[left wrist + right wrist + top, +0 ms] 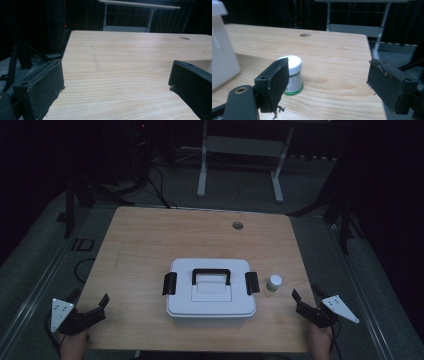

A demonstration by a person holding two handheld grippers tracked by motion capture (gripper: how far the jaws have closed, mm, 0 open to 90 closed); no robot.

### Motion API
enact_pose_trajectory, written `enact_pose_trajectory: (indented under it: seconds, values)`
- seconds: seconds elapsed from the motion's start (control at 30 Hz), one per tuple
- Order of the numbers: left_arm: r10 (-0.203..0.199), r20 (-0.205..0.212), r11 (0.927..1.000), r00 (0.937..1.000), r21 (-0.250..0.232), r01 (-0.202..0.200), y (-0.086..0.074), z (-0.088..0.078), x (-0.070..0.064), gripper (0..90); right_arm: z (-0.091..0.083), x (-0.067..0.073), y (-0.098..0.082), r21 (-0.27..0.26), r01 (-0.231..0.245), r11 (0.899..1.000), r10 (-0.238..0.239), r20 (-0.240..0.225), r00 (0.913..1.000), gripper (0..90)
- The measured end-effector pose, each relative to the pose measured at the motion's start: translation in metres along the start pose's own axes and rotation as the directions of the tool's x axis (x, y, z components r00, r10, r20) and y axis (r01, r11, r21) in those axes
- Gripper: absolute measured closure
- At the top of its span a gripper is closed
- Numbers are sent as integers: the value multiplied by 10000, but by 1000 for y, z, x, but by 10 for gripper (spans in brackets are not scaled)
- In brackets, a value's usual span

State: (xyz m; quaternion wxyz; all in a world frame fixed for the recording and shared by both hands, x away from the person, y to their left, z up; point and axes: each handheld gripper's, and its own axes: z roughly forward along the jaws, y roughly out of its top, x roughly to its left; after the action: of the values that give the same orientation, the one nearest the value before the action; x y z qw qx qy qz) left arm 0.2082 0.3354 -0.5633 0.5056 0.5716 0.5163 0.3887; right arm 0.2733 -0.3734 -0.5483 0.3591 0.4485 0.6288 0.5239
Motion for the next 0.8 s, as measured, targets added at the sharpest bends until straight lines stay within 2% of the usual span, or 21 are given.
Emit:
enact_pose_trajectory:
  seconds: [0.1, 0.13, 0.17, 0.2, 0.23, 0.27, 0.3, 0.4, 0.43, 0.5, 0.57, 0.6, 0.67, 0.7, 0.73, 0.8]
  values:
    - [-355, 290, 9992, 9989, 184, 350, 3, 0, 4, 0, -1, -1, 0, -59, -257, 9997, 257, -13, 9997, 171]
    - [-355, 290, 9992, 9989, 184, 350, 3, 0, 4, 0, -2, -1, 0, -100, -339, 9994, 338, -91, 9994, 172]
    - [-125, 307, 9983, 9995, 576, 107, 7, 0, 7, 0, -2, -1, 0, -129, -430, 9990, 427, -176, 9989, 172]
    - [-89, 426, 9984, 9991, 563, 65, 7, 0, 9, 0, -3, -1, 0, -120, -389, 9992, 388, -65, 9992, 172]
    - [-215, 643, 9970, 9977, 762, 166, 8, 0, 11, 0, -2, -1, 0, -102, -364, 9993, 364, -48, 9993, 172]
    - [-215, 643, 9970, 9977, 762, 166, 8, 0, 11, 0, -2, -1, 0, -102, -364, 9993, 364, -48, 9993, 172]
    - [-382, 832, 9917, 9958, 1255, 276, 8, 1, 14, 0, -2, -1, 0, -56, -312, 9995, 311, -72, 9995, 172]
    - [-542, 1428, 9771, 9883, 2117, 230, 9, 2, 20, 0, 0, 2, -1, 183, 47, 9998, -50, 134, 9999, 173]
    - [-661, 1679, 9699, 9836, 2425, 238, 9, 3, 22, 0, 0, 3, -1, 214, 110, 9997, -113, 175, 9998, 173]
    - [-437, 1866, 9609, 9815, 2766, -98, 12, 2, 24, 0, 1, 4, -1, 321, 195, 9993, -197, 58, 9998, 173]
    - [-251, 2155, 9427, 9762, 3299, -486, 17, 2, 26, 0, 2, 4, -1, 351, 266, 9990, -260, -164, 9995, 173]
    - [-192, 2351, 9300, 9718, 3611, -690, 20, 3, 27, 0, 2, 5, -1, 329, 327, 9989, -319, -221, 9992, 173]
    - [-80, 2736, 8963, 9618, 4284, -1144, 25, 4, 30, 0, 3, 5, -1, 377, 349, 9987, -333, -414, 9986, 172]
    - [155, 2806, 8797, 9597, 4524, -1464, 28, 4, 30, 0, 3, 4, -1, 394, 380, 9985, -362, -467, 9983, 172]
    - [380, 2916, 8600, 9558, 4776, -1799, 30, 5, 31, 0, 4, 4, -1, 372, 382, 9986, -362, -549, 9978, 173]
    - [692, 3170, 8236, 9459, 5169, -2334, 35, 5, 31, 0, 4, 4, -1, 345, 348, 9988, -326, -617, 9976, 173]
